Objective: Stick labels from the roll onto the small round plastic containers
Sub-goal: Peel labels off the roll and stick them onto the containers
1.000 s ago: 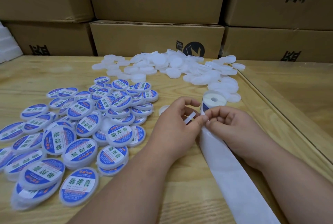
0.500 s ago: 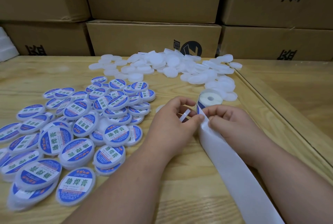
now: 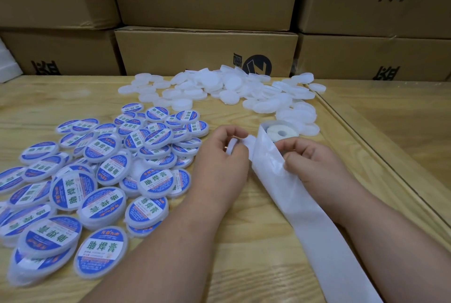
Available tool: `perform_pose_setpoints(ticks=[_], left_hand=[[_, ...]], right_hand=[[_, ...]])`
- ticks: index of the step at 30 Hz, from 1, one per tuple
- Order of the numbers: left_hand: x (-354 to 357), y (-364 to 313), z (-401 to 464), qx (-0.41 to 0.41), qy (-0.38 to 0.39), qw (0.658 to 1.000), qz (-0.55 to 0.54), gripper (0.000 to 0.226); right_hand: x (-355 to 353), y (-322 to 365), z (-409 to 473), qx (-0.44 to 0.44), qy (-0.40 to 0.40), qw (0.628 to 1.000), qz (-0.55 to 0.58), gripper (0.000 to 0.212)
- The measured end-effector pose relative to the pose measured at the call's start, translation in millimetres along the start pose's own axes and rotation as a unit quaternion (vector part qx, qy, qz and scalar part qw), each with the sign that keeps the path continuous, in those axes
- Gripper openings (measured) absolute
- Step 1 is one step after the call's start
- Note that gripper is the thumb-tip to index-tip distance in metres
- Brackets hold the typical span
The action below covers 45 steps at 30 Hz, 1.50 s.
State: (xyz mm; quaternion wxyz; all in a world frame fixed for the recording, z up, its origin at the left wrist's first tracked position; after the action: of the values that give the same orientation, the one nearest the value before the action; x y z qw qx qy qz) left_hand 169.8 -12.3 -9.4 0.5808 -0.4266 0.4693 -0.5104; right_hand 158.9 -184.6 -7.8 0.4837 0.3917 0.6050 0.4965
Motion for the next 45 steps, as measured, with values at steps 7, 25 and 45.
perform_pose_setpoints(ticks=[7,25,45], left_hand=[[-7.2,0.3,-2.1,-0.009,-0.052,0.996,-0.073,0.024],[1.4,-13.2,-8.1,0.069,0.099,0.982,-0.146,0.031],[5.8,-7.5,2.6,-0.083,0.126,0.927,-0.342,0.034]], right_hand=[[-1.1,-4.6,2.5,-0.056,-0.050,0.997,0.029,0.029],[4.5,11.3,-4.5,-0.192,-0.147,0.969,-0.049,0.024],[8.6,4.5,0.9,0.033,0.100,0.971,0.214,0.022]])
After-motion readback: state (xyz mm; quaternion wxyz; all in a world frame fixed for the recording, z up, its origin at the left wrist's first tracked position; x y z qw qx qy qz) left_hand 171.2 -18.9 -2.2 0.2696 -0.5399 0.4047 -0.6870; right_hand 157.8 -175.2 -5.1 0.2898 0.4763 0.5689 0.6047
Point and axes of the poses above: each hand's wrist, its own z-axis towards the middle knuckle, its own x-axis out of the palm, y = z × x, the point moved 4 cm from there along z, towards the middle knuckle, and after that the axes turned 9 degrees about y, right-handed, at the moved point
